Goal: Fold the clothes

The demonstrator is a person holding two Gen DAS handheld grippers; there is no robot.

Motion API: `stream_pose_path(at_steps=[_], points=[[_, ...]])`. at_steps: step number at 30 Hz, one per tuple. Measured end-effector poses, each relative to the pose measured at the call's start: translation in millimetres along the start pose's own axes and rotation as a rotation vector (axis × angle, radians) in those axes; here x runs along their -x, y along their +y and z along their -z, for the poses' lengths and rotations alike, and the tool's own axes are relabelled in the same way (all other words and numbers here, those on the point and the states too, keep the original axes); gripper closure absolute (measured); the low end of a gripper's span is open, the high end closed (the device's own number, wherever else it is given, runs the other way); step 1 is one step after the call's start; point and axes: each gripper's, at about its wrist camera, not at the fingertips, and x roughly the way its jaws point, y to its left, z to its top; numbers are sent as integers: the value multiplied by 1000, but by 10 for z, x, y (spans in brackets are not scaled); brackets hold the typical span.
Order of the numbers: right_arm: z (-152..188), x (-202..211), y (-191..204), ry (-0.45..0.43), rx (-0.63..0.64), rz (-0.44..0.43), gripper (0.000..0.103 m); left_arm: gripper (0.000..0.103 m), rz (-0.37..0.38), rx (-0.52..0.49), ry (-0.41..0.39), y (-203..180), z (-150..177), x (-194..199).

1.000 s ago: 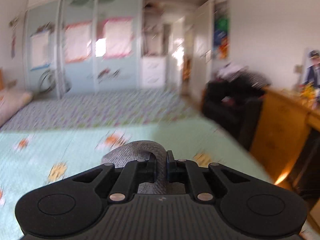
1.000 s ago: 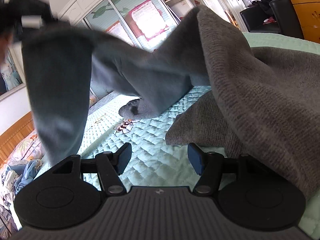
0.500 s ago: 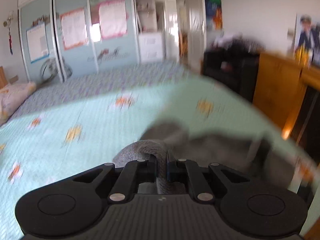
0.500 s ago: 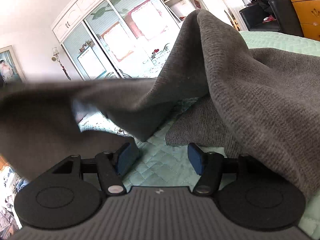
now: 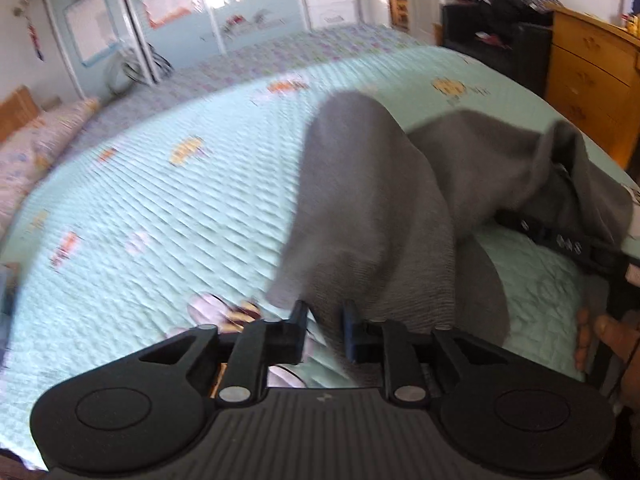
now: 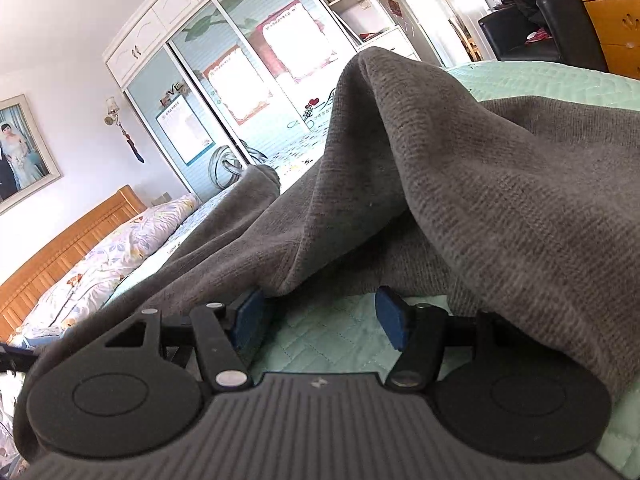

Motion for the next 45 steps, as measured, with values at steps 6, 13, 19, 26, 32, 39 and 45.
stream_pose_path(at_steps=[6, 13, 19, 26, 32, 39, 45], points=[[26, 4, 7, 0, 1, -3, 38, 70, -101, -32, -75, 37, -280, 121], [6, 0, -23, -1, 1, -4, 38, 30, -138, -187, -49, -401, -754, -546], [-36, -37, -27, 0, -1, -3, 38, 30, -135, -223, 6, -664, -1049, -1159], [-23, -32, -6, -2, 1, 0, 38, 27, -142, -235, 37, -791, -1192, -1649], [11, -32, 13, -4, 0, 0, 37, 39, -119, -247, 37, -826, -1174, -1803], [29, -45, 29, -6, -1, 1, 37, 72, -85, -266, 34, -884, -1158, -1837], [36, -44, 37, -6, 0, 2, 37, 90, -78, -286, 19, -916, -1131, -1801]])
